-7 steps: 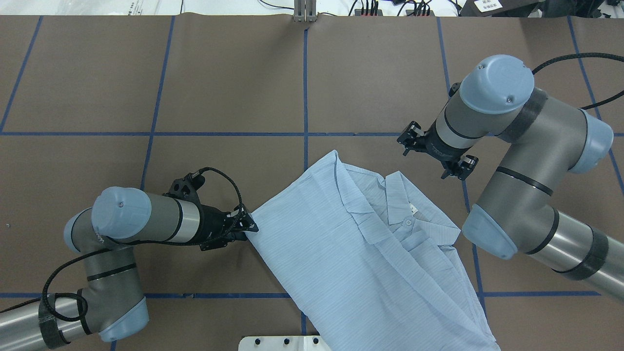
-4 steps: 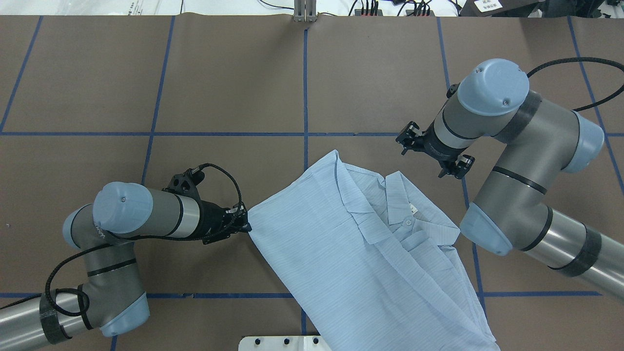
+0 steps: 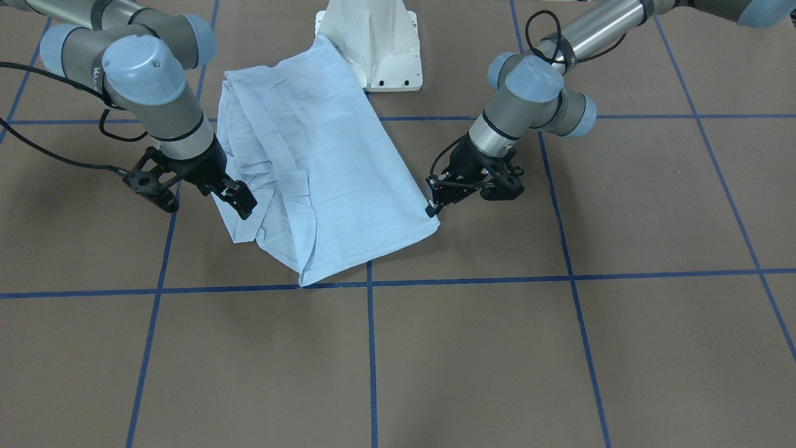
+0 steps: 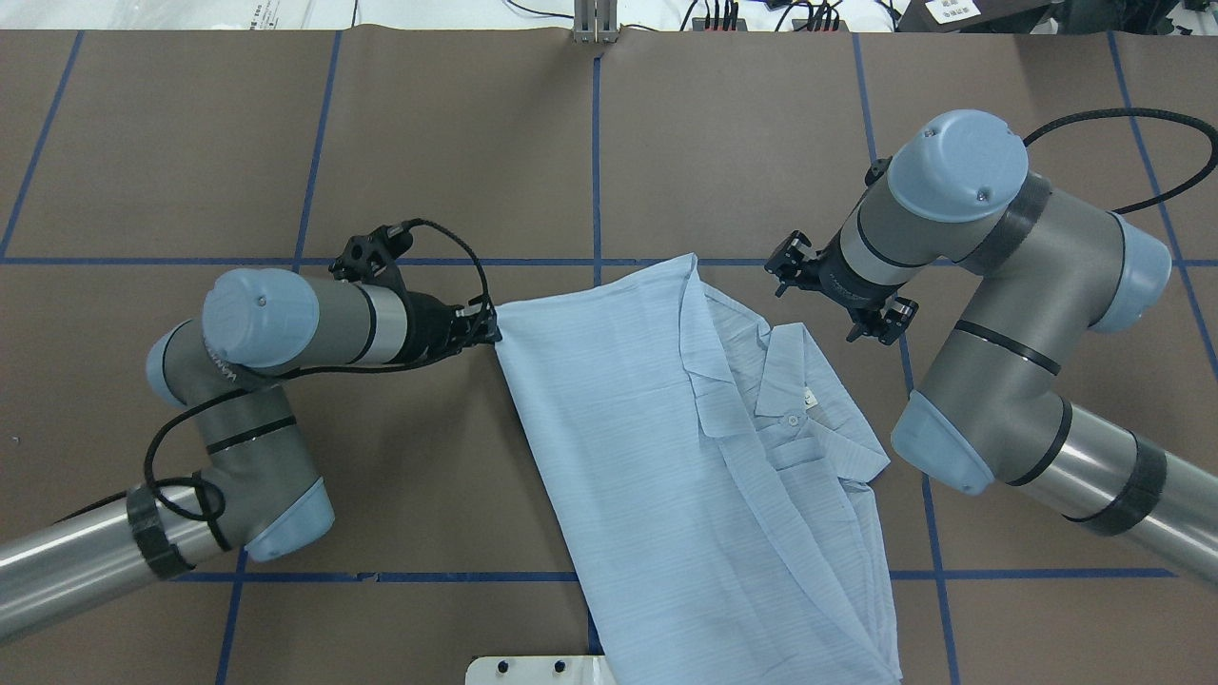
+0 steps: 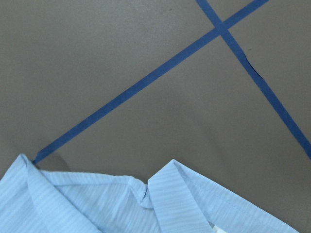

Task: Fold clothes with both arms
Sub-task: 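Pull the held corner away from the robot with the left gripper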

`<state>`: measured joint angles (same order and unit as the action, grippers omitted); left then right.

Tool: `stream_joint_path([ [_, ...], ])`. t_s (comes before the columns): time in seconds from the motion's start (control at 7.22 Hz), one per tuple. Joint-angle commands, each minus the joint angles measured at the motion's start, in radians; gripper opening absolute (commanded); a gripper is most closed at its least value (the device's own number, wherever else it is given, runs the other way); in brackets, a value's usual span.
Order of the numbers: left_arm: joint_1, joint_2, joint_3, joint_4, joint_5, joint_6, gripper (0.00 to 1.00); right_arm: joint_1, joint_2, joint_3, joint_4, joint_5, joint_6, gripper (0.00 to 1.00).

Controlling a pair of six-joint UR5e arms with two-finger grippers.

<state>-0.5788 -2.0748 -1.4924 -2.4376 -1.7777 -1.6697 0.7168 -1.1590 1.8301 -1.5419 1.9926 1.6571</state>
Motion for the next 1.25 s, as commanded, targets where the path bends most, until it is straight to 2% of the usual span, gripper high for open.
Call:
stream_joint_path([
  [0.0,-0.123,-0.175,0.23,-0.029,0.009,0.099,0.0,0.001,-0.001,0.0,-0.001,0.0,0.0,1.0],
  [0.28,-0.185,-0.336,0.491,-0.147,0.012,0.111,0.0,0.001,0.001,0.0,-0.001,0.002,0.0,1.0],
  [0.42,-0.19,-0.384,0.585,-0.171,0.029,0.12,0.0,0.0,0.001,0.0,-0.001,0.003,0.001,1.0],
  [0.69,-0.19,-0.403,0.644,-0.215,0.041,0.137,0.0,-0.005,0.002,0.0,0.005,0.002,0.0,1.0],
  [0.83,-0.194,-0.4,0.655,-0.216,0.078,0.16,0.6,-0.017,0.004,0.0,0.015,-0.002,-0.003,1.0],
  [1.11,-0.243,-0.346,0.658,-0.216,0.09,0.166,0.62,-0.034,0.048,0.0,0.016,-0.003,-0.005,1.0],
])
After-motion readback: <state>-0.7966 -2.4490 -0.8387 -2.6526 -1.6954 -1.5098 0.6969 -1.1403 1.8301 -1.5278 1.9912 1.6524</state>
